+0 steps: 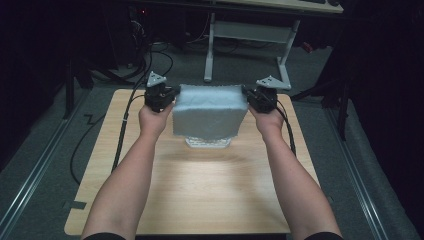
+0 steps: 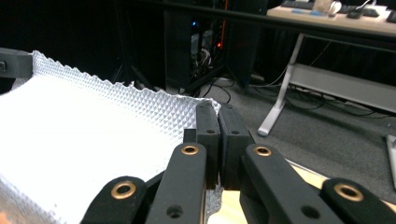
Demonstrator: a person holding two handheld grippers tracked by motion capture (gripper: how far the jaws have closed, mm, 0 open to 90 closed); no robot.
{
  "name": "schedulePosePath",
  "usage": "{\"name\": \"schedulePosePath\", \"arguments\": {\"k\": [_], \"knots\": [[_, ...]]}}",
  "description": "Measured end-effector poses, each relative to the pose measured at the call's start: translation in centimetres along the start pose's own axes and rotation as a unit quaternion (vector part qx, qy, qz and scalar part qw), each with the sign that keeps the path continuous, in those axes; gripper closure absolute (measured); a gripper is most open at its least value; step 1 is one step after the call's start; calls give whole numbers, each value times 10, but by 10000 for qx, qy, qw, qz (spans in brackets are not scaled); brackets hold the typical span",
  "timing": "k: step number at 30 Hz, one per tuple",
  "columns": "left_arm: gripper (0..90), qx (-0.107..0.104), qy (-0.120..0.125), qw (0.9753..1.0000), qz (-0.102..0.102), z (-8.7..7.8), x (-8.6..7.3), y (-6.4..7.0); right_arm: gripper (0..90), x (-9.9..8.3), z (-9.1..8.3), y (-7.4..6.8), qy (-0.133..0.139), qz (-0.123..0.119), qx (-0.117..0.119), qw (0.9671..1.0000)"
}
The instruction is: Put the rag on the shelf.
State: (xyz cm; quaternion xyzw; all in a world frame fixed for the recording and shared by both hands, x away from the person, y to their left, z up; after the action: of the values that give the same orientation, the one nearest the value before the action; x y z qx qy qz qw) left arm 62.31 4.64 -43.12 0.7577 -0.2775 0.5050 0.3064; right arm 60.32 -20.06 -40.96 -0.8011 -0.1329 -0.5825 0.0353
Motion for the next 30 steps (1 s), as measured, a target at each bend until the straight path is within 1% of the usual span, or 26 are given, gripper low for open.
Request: {"name": "schedulePosePath", "arguments": {"k": [3, 4, 5, 7, 8, 9, 11, 12, 13, 14, 16, 19, 21, 24, 30], "knots": [[900, -35, -73, 10000, -40, 2, -8, -1, 892, -5, 1, -2, -28, -52, 38, 10000], [900, -61, -95, 9999, -81, 3, -11, -1, 892, -7, 2, -2, -42, -63, 44, 10000], [900, -75, -157, 9998, -108, 4, -15, -1, 892, -9, 2, -2, -68, -69, 38, 9999], [900, -101, -256, 9996, -86, 6, -22, 1, 892, -14, 4, -2, -132, -35, 47, 9999], [900, -112, -236, 9996, -98, 7, -23, 1, 892, -20, 5, -1, -190, -5, 54, 9998], [900, -112, -236, 9996, -98, 7, -23, 1, 892, -20, 5, -1, -190, -5, 54, 9998], [900, -142, -251, 9995, -134, 7, -27, 2, 892, -27, 7, 0, -267, 39, 63, 9996], [900, -153, -280, 9994, -165, 8, -32, 2, 891, -32, 8, 0, -316, 74, 70, 9994], [900, -153, -280, 9994, -165, 8, -32, 2, 891, -32, 8, 0, -316, 74, 70, 9994], [900, -160, -290, 9993, -193, 8, -35, 2, 892, -34, 8, -1, -318, 87, 89, 9994], [900, -163, -317, 9991, -221, 9, -41, 2, 891, -39, 9, -2, -352, 35, 67, 9994], [900, -195, -368, 9987, -295, 10, -50, 3, 891, -48, 11, -3, -432, 37, 77, 9990], [900, -198, -355, 9987, -312, 11, -51, 3, 891, -50, 11, -3, -445, 52, 73, 9990], [899, -211, -450, 9983, -307, 12, -55, 4, 891, -53, 12, -3, -477, 83, 84, 9988], [897, -212, -429, 9983, -334, 12, -59, 6, 888, -60, 14, -3, -556, 99, 75, 9984]]}}
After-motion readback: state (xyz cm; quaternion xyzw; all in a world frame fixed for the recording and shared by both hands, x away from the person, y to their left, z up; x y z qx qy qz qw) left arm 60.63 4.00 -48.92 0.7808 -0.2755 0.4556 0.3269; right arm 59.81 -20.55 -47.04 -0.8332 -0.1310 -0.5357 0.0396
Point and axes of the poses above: each handheld gripper's, and its own axes: z roughly forward along the jaws, x roughly out of its top, y roughly to its right, the point moved 10 cm from there along z, roughly forward along the jaws, and after that the axes turned 12 degrees about -x, right-handed, at the moved point
